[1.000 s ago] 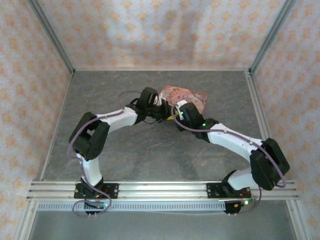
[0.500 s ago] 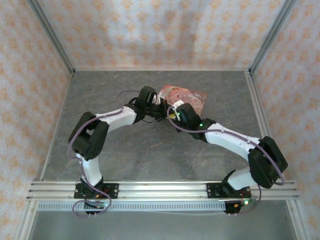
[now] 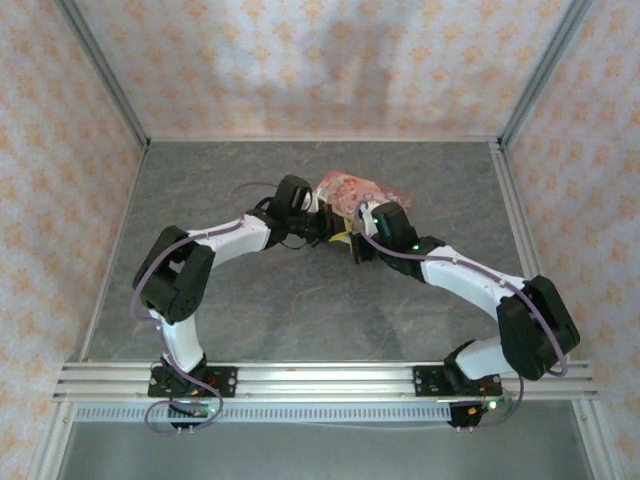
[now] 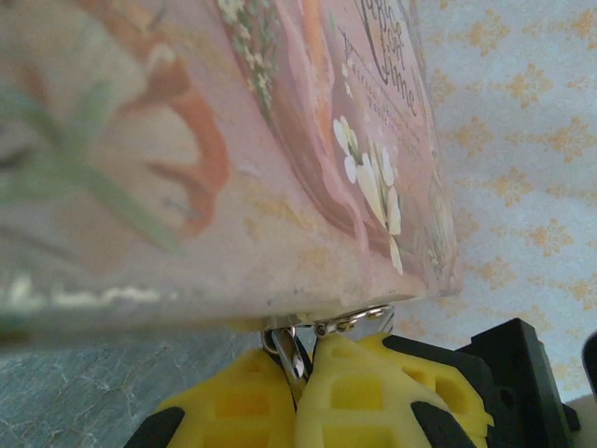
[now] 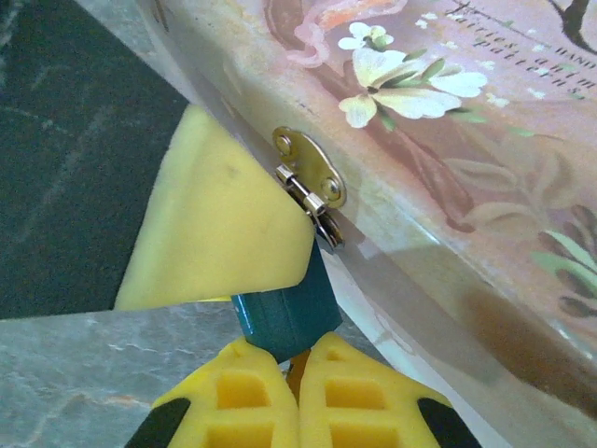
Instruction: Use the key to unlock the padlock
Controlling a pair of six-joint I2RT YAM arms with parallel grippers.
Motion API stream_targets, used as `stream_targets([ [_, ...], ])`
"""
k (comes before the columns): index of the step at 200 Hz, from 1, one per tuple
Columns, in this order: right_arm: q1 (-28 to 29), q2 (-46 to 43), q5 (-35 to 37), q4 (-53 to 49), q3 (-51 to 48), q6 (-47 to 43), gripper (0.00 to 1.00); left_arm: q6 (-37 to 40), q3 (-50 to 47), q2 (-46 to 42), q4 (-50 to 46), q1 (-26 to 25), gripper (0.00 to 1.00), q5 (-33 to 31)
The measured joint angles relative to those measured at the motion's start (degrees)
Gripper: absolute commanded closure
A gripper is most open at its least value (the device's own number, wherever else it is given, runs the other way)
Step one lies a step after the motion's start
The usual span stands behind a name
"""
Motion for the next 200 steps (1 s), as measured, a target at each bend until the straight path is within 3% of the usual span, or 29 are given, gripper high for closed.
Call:
stream_targets([
  [79, -2.3, 0.0, -8.4, 6.5, -3.2, 7.8, 1.00, 2.5, -1.4, -2.1, -1.7, 0.2, 1.00, -1.2],
  [91, -2.3, 0.1, -9.0, 6.9, -3.4, 8.6, 1.00, 3.1, -1.5, -2.1, -1.8, 0.2, 0.93, -1.2],
  [102, -2.3, 0.4, -9.4, 7.0, -3.5, 9.1, 1.00, 3.9, -1.6, -2.1, -2.2, 0.2, 0.78, -1.3],
  [127, -2.3, 1.0, -9.8, 7.2, -3.5, 9.6, 1.00, 5.3, -2.4, -2.6, -2.8, 0.2, 0.68, -1.4],
  [200, -2.3, 4.7, -10.0, 7.4, -5.1, 9.7, 1.00, 6.8, -3.9, -4.9, -3.8, -0.2, 0.68, -3.0],
])
